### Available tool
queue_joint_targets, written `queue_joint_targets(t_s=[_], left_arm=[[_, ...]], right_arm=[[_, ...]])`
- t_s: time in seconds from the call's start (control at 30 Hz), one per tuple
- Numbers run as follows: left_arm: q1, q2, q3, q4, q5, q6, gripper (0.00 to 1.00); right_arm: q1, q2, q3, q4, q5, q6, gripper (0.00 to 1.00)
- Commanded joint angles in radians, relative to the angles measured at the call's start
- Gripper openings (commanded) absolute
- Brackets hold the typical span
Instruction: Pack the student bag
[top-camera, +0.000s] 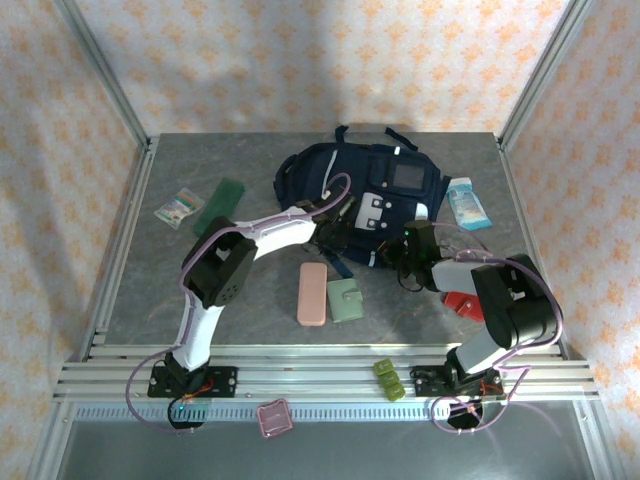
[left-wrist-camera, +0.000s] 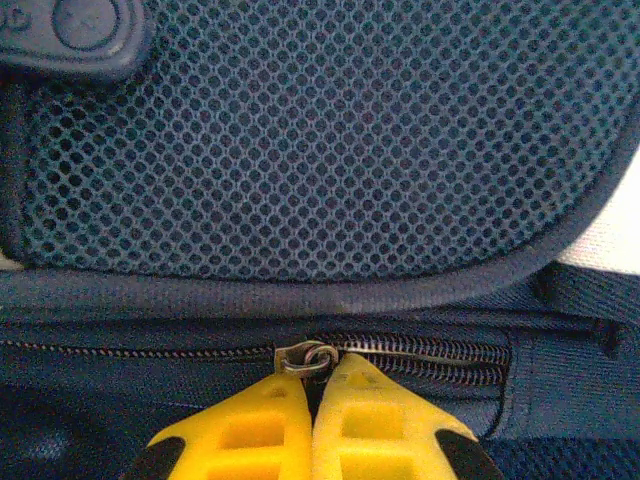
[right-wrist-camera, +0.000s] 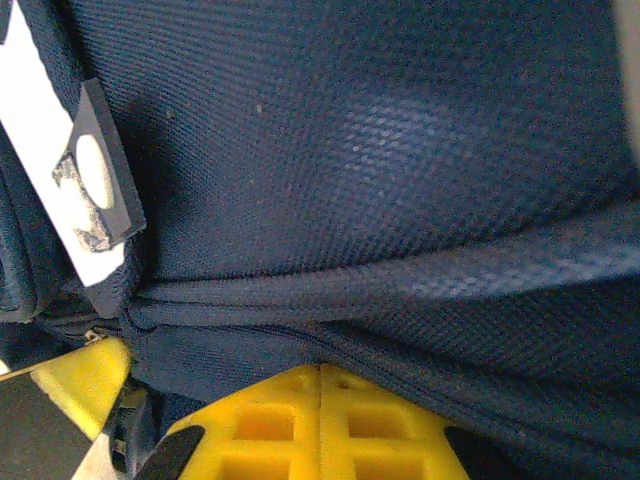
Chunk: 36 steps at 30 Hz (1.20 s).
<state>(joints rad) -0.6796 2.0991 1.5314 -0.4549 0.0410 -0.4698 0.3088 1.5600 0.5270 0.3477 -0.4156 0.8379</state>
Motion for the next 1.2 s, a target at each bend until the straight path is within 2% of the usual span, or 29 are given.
queue_joint_targets(t_s=[0.0, 0.23, 0.27, 0.33, 0.4, 0.5, 0.7, 0.87, 1.03, 1.17], left_arm=[[0.008, -0.072, -0.028, -0.008, -0.036, 0.000, 0.00], [0.018, -0.085, -0.018, -0.028, -0.056, 0.019, 0.00], [0.018, -0.077, -0.013, -0.030, -0.049, 0.017, 0.03], [0.018, -0.061, -0.007, -0.032, -0.035, 0.012, 0.22], [0.018, -0.052, -0.011, -0.024, -0.024, 0.007, 0.34], [0.018, -0.044, -0.023, -0.005, 0.005, 0.001, 0.35], [0.018, -0.011, -0.027, 0.001, 0.037, 0.002, 0.35], [0.012, -0.003, -0.043, 0.018, 0.082, -0.003, 0.29], [0.004, -0.004, -0.042, 0.016, 0.063, -0.005, 0.00], [0.005, -0.012, -0.033, -0.004, 0.017, -0.004, 0.00]], right_arm=[[-0.003, 0.022, -0.040, -0.139, 0.047, 0.009, 0.00], [-0.002, 0.023, -0.029, -0.145, 0.046, 0.009, 0.00], [-0.003, 0.023, -0.030, -0.145, 0.046, 0.009, 0.00], [-0.003, 0.023, -0.029, -0.147, 0.045, 0.009, 0.00], [-0.003, 0.021, -0.030, -0.149, 0.046, 0.007, 0.00], [-0.003, 0.020, -0.028, -0.153, 0.048, 0.006, 0.00], [-0.002, 0.027, -0.019, -0.154, 0.046, 0.005, 0.00], [-0.003, 0.032, -0.022, -0.151, 0.046, 0.005, 0.00], [-0.003, 0.032, -0.028, -0.147, 0.047, 0.006, 0.00], [-0.003, 0.026, -0.035, -0.144, 0.048, 0.007, 0.00]])
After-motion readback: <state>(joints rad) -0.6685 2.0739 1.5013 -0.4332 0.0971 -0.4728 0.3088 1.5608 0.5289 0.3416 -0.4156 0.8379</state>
